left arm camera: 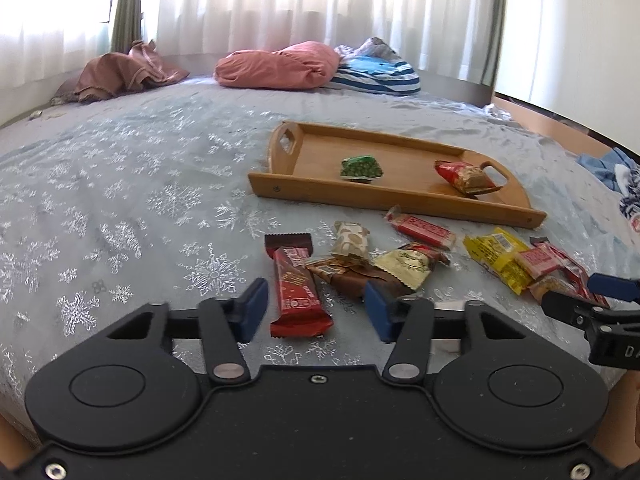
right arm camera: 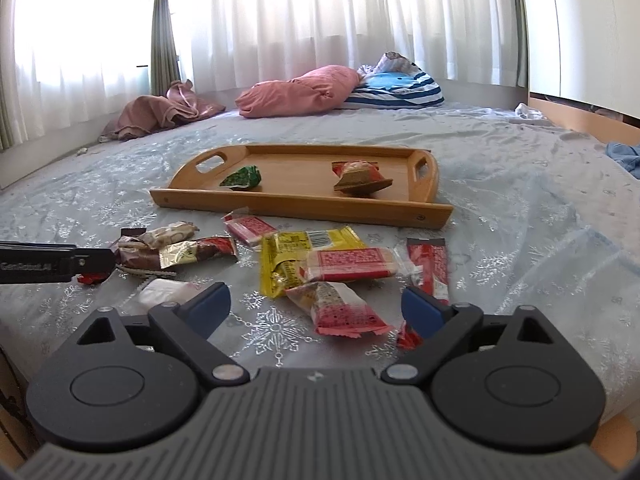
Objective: Organize snacks
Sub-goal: 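Grasp the red chocolate bar with the left gripper while the right grasps a pink-white packet, then carry the chocolate bar over the tray with the left gripper while the right carries the pink packet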
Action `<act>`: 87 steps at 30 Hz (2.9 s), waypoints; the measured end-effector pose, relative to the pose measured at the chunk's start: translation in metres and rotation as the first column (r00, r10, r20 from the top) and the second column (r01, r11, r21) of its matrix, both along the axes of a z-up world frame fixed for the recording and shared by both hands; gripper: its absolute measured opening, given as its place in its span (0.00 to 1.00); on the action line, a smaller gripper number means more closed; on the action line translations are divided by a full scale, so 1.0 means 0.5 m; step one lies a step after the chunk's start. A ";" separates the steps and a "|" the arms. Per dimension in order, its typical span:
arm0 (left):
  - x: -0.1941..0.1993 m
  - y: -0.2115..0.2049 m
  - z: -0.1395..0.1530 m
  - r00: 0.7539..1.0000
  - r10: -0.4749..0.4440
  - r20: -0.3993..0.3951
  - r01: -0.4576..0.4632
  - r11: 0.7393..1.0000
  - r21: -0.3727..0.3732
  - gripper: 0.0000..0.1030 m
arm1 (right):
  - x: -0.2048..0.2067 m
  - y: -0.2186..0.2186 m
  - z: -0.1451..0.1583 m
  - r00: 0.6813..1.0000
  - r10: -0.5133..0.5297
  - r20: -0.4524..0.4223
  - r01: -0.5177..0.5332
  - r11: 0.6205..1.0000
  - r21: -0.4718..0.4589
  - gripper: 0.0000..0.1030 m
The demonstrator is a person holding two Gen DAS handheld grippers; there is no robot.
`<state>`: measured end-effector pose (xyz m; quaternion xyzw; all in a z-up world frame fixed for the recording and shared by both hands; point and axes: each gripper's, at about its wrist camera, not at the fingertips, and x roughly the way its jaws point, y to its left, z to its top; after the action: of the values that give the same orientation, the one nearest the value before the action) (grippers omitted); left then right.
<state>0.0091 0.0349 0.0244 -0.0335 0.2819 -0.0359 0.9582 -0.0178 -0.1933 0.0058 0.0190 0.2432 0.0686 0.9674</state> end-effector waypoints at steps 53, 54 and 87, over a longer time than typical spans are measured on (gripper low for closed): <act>0.010 0.030 0.046 0.999 0.038 0.019 -0.037 0.996 -0.078 0.22 | 0.013 0.043 0.042 0.997 0.049 -0.060 -0.048 0.999 0.009 0.34; 0.011 0.029 0.050 0.999 0.034 0.021 -0.032 0.997 -0.076 0.22 | 0.014 0.042 0.046 0.997 0.044 -0.056 -0.044 0.999 0.012 0.34; 0.379 0.002 0.099 0.989 -0.001 -0.148 -0.009 0.998 -0.066 0.22 | 0.409 -0.141 0.120 0.938 -0.193 -0.289 0.250 0.952 0.175 0.34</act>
<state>0.1987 0.0361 0.0741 -0.0685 0.3506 -0.0407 0.9331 0.1867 -0.2637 0.0658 0.1571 0.3599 -0.0194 0.9195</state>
